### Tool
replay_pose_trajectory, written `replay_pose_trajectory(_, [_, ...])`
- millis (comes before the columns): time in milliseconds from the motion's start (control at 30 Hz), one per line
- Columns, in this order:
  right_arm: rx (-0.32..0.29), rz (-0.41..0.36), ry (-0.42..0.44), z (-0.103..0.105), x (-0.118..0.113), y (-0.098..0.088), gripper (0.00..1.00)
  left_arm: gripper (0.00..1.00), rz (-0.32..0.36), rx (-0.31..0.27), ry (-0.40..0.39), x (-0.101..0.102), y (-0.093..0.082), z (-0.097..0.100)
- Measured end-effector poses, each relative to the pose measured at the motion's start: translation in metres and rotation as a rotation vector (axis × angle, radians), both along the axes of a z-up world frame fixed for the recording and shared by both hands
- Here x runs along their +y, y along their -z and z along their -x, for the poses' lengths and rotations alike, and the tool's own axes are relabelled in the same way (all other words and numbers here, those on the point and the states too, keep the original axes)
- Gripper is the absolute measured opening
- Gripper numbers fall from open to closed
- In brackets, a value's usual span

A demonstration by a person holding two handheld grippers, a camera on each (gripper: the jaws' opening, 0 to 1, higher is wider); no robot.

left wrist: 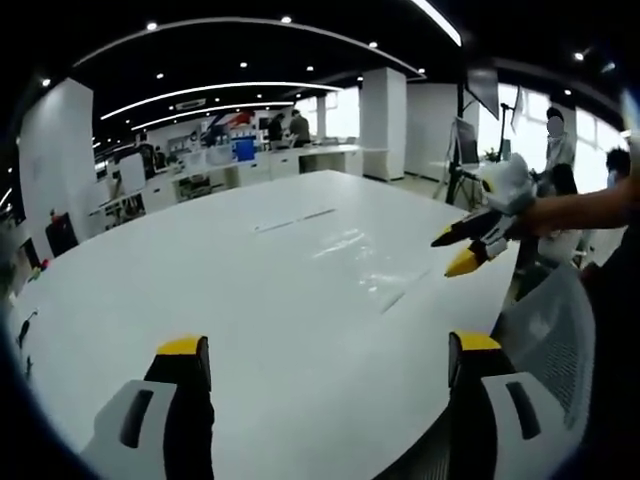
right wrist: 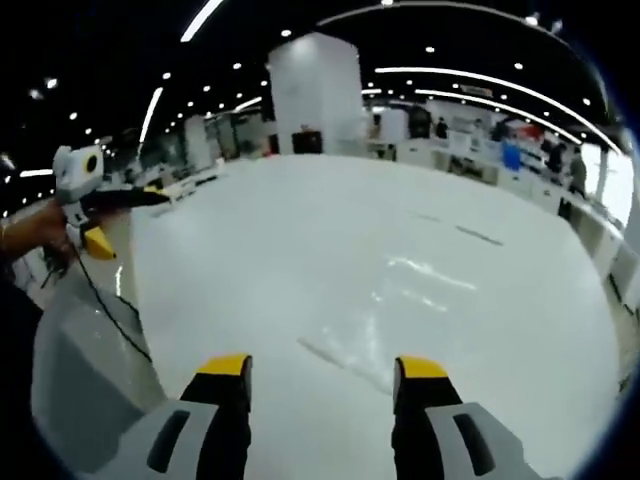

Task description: Open the resealable bag by pulling the two sides of the seal apart until the entire bag opening is separated and visibly accessible.

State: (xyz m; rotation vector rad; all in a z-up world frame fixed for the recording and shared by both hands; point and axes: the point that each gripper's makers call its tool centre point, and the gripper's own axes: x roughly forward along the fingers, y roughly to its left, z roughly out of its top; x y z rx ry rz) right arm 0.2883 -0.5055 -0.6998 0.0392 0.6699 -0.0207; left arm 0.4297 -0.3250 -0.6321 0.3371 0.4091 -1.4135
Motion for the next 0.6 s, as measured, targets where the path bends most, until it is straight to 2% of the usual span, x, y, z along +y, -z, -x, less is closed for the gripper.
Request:
replay_pose_trajectory(133, [0.034,0.077,-0.073,-0.005,-0.004,0.003,0.53,0.98,0.01,0.015,-0.007,-0.002,0.0,-0.001])
replay_pose_trajectory(300, [0.054,0.089,-0.107,-0.012,-0.005,0.012,0.52,0.98,0.007,0.007,-0.01,-0.002,-0.001,-0.002])
replay_pose_trajectory(400, [0.049,0.165,-0.116,-0.017,-0.01,0.013,0.42,0.98,0.01,0.004,-0.022,-0.001,-0.001,-0.005])
replay_pose_trajectory(433, [0.048,0.171,-0.114,-0.018,-0.01,0.013,0.38,0.98,0.007,0.01,-0.028,0.0,0.001,-0.006])
replay_pose_trajectory(600, [0.039,0.157,-0.096,-0.028,-0.014,0.018,0.37,0.98,-0.008,0.017,-0.034,0.003,0.006,-0.005])
